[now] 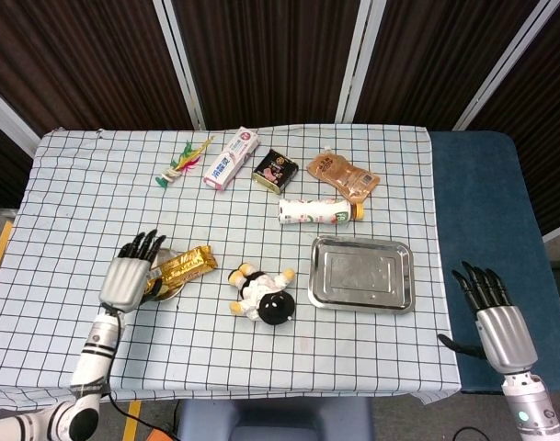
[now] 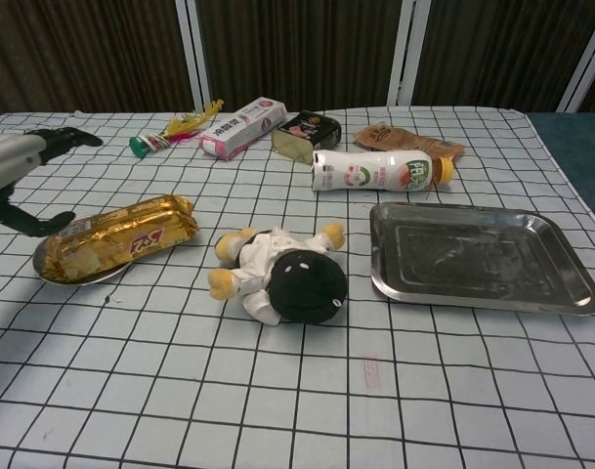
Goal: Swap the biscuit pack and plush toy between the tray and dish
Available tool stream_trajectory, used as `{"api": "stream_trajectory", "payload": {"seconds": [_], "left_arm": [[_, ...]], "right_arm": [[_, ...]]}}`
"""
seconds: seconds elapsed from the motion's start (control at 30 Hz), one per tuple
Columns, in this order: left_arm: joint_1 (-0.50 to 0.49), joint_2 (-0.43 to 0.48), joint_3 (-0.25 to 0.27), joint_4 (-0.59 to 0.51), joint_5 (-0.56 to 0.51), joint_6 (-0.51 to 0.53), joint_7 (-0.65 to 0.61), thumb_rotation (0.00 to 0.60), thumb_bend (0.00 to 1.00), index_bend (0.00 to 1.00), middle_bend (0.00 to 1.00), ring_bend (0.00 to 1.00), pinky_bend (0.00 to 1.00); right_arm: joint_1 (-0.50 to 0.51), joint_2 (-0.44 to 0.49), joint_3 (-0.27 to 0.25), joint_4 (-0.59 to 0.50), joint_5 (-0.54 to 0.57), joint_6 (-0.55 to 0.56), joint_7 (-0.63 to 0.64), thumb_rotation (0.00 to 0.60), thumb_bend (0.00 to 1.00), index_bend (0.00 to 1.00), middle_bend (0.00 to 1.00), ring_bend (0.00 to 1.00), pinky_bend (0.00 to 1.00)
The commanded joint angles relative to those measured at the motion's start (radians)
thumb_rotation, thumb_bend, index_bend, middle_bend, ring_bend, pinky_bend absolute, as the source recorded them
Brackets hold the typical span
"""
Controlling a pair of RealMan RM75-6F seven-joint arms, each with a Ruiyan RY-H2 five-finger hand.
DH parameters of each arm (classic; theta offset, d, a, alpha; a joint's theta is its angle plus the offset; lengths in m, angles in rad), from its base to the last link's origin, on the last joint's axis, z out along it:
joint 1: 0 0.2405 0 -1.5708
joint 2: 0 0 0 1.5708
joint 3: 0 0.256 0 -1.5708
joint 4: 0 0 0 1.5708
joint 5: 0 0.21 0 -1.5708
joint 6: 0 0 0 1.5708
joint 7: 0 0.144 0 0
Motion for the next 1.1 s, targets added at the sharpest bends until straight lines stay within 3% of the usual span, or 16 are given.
{"api": "stream_trajectory", "payload": {"seconds": [0.03, 0.27, 0.37, 0.67, 1.1], "left_arm": [[0.064, 0.063, 0.061, 0.015, 0.061, 0.048, -0.062, 0.6, 0.41, 0.01, 0.01, 0.0, 0.18], [0.153, 0.119, 0.139, 0.065, 0.148, 0.101, -0.203, 0.6, 0.42, 0.08, 0.06, 0.01, 0.15], [0.225, 0.099, 0.181, 0.129, 0.198, 0.187, -0.207, 0.6, 0.42, 0.08, 0.06, 0.01, 0.15], [0.268, 0.117, 0.143, 0.151, 0.185, 0.215, -0.203, 0.6, 0.42, 0.09, 0.07, 0.03, 0.15], [0.292, 0.154, 0.108, 0.104, 0.176, 0.194, -0.223, 0.6, 0.42, 0.12, 0.09, 0.03, 0.15]], "right_arm": [[0.008, -0.007, 0.0, 0.004, 0.004, -0.017, -0.015, 0.6, 0.06, 0.0, 0.0, 0.0, 0.0], [0.051, -0.014, 0.003, -0.007, 0.004, -0.086, -0.038, 0.6, 0.06, 0.0, 0.0, 0.0, 0.0], [0.155, -0.022, 0.003, -0.037, -0.019, -0.247, -0.086, 0.6, 0.06, 0.0, 0.0, 0.0, 0.0], [0.354, -0.083, 0.048, -0.095, 0.014, -0.523, -0.192, 0.6, 0.06, 0.0, 0.0, 0.0, 0.0], [0.521, -0.209, 0.131, -0.099, 0.154, -0.692, -0.306, 0.6, 0.06, 0.01, 0.0, 0.0, 0.0]]}}
